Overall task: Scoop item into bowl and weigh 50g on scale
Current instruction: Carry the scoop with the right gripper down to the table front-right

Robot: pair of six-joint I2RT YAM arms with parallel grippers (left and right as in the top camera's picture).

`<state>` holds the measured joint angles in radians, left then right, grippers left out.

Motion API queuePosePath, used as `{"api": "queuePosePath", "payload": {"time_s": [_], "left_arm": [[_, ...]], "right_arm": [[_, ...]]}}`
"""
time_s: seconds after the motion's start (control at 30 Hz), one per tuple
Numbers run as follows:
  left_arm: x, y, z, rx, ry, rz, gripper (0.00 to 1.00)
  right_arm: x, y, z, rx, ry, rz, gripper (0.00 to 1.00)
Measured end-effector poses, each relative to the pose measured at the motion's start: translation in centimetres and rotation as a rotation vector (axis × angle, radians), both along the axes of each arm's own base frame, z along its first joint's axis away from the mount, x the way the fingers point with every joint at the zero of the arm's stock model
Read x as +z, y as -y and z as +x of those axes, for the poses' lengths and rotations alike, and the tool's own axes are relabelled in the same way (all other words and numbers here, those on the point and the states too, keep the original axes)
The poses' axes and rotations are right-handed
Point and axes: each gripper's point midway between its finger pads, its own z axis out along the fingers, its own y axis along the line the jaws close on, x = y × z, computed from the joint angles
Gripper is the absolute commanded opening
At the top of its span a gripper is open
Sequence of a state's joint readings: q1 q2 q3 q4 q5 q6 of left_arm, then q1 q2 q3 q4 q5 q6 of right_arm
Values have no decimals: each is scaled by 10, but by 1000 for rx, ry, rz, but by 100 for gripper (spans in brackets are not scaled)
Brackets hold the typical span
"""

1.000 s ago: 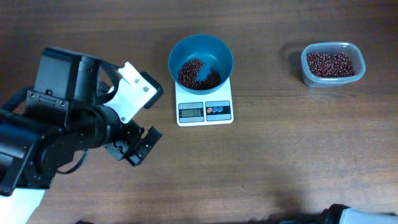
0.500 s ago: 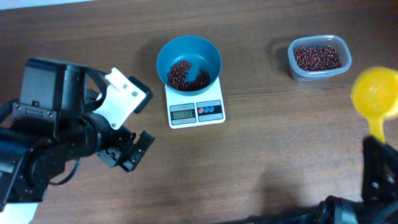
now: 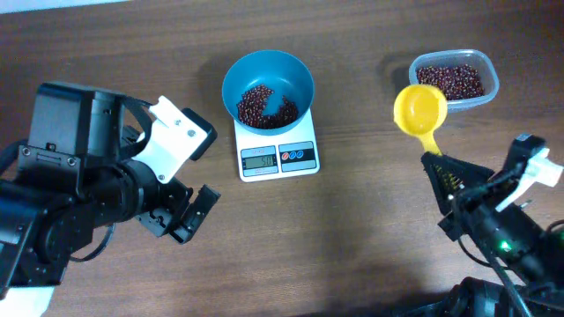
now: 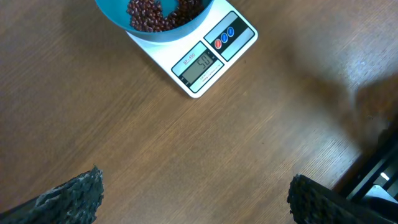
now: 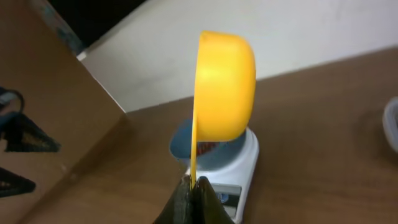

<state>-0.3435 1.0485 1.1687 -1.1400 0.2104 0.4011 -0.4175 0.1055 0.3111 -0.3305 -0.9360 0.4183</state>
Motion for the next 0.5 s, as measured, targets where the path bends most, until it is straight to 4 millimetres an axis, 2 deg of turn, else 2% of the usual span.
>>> {"api": "queuePosePath", "payload": {"time_s": [0.1,0.13,0.17,0.2,0.37,0.5], "left_arm": [[0,0,0,0,0,0,99],[0,0,0,0,1,0,98],[0,0,0,0,3,-1,99],[0,0,0,0,1,-1,99],[0,0,0,0,0,0,99],[0,0,0,0,0,0,98]], "right_arm": [[-34,0,-2,-9,-153,68,4],[-49,1,-5,-29,-234,103,4],[-78,9,-10,-119,-399,186,4],[-86,13,-11,-160,-450,213,4],[-98,31,-8,-291,-496,237,4],[-111,34,-7,-311,-524,240,4]]}}
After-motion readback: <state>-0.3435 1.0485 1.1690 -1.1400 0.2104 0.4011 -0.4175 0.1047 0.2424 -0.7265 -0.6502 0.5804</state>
